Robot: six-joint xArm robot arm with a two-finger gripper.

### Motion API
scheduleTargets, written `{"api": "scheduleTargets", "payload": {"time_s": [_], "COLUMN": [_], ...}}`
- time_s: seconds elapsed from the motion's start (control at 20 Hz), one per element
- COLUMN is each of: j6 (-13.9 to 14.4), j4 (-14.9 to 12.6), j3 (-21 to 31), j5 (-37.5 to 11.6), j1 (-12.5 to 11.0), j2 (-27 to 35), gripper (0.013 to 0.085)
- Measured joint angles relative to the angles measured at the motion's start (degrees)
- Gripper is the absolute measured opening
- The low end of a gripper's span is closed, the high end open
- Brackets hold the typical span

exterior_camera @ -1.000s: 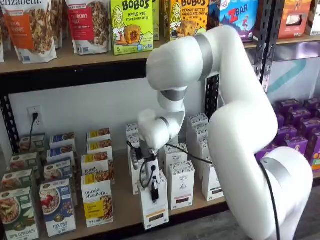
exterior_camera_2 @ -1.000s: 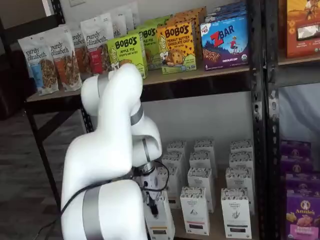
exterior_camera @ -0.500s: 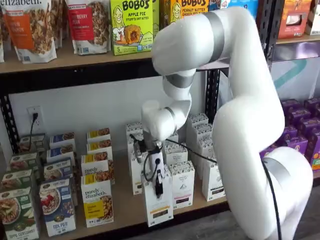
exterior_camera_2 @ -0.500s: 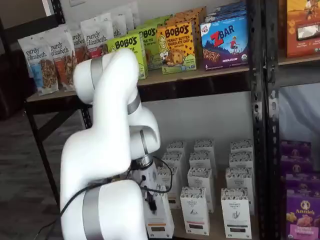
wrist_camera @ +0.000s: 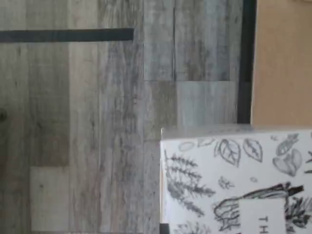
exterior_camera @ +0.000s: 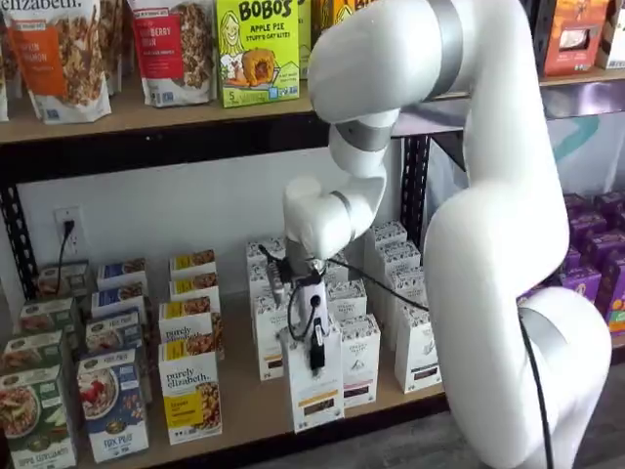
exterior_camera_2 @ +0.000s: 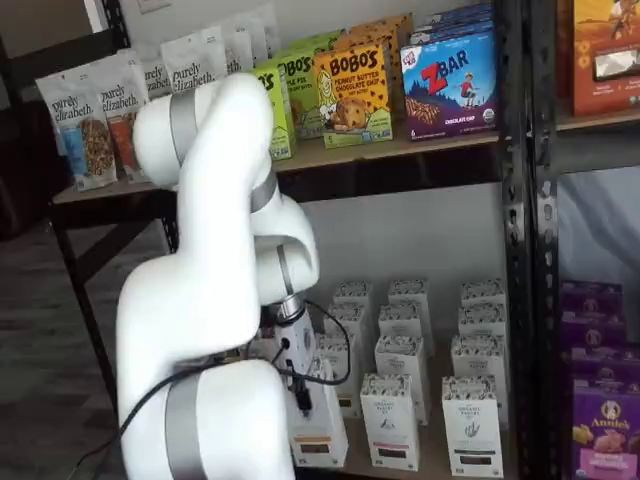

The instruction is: Pick up the white box with a yellow strip in the middle, on the bottom shelf, the fourth box from the left

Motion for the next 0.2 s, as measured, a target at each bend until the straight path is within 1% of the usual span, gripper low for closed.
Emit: {"api": "scheduleTargets", "payload": {"time_s": [0.2], "j6": [0.3], "j4": [-0.4], "j3": [2.5], "j5": [-0.1], "j1": [0.0], "j2": [-2.5], "gripper": [0.049]}}
